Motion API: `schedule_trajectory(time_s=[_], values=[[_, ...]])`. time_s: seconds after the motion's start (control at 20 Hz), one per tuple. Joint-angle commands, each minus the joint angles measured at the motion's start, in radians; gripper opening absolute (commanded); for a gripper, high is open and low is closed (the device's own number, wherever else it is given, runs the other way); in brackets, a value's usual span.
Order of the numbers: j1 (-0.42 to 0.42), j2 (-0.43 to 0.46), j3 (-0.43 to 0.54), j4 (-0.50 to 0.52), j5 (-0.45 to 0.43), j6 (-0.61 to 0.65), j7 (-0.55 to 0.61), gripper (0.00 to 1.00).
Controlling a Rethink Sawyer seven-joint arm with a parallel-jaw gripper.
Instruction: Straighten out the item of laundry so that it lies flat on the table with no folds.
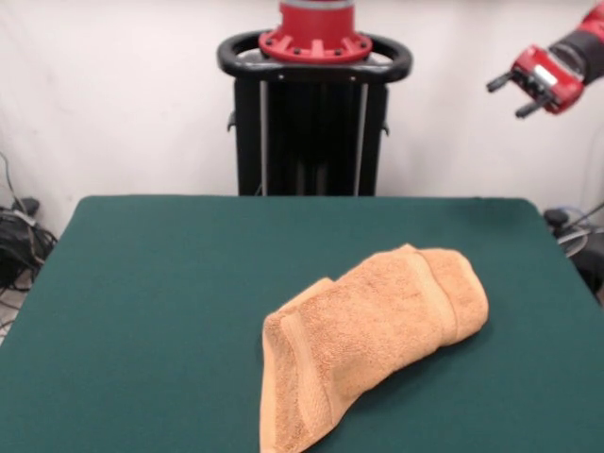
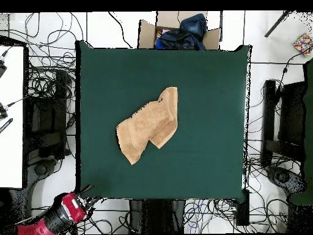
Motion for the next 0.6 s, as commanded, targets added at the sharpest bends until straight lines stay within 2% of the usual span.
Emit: schedule_trajectory(time_s=[0.05,0.3,0.6], values=[[-0.041,0.120,0.083,-0.217,0.140,0.129,0.280,1.00],[-0.080,0.146,0.089,-0.278,0.189,0.159,0.273,1.00],[-0.123,0.217,0.069,-0.366,0.249,0.162,0.312,1.00]])
